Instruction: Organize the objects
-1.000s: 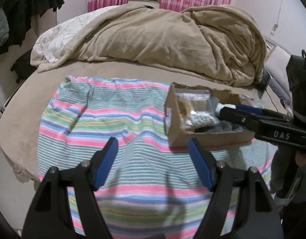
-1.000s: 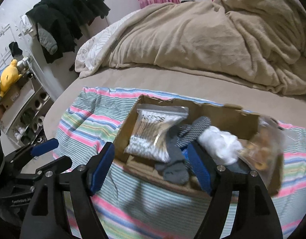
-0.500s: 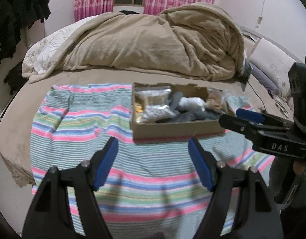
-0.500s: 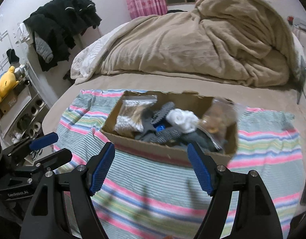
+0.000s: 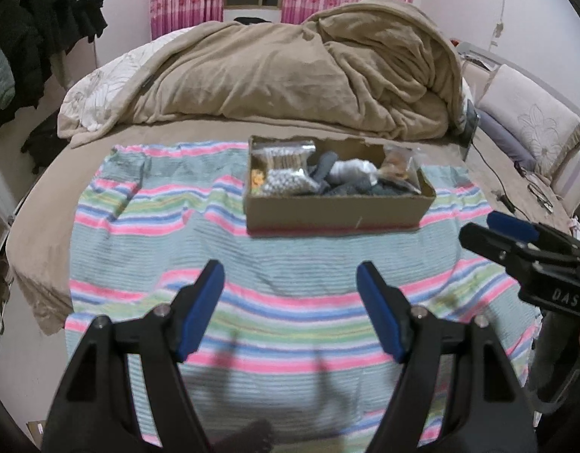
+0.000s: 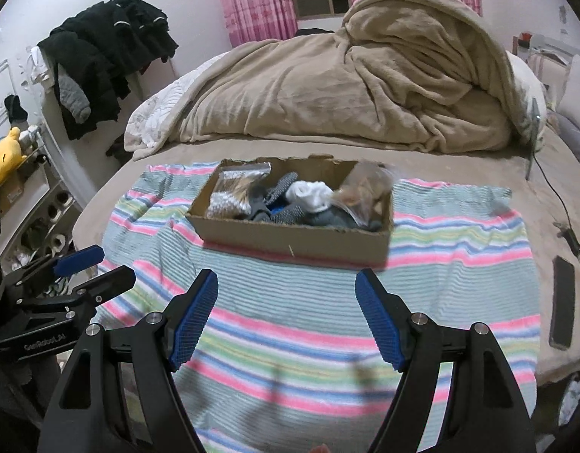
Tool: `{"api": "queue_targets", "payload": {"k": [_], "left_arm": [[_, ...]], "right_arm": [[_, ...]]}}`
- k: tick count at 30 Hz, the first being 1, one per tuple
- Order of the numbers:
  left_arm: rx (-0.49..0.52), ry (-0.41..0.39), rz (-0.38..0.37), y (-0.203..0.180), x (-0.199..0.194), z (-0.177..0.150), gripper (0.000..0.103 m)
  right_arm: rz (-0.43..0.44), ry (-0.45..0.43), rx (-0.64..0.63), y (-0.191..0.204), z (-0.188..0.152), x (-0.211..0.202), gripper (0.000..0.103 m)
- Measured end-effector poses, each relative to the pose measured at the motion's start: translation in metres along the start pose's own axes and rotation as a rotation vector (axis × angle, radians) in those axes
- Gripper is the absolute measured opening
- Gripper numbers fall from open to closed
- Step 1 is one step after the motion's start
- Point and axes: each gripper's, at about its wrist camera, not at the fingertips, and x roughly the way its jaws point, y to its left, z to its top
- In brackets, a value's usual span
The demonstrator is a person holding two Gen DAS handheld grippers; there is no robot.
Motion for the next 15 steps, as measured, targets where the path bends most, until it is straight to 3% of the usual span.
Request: {"api": "queue_targets", "payload": {"k": [15], "left_arm": [[0.047,-0.013,-0.019,-0.01,-0.012,-0.005,0.074]], "right_arm": [[-0.029,-0.003,0.006,0.0,-0.018,-0.016,0.078]]}}
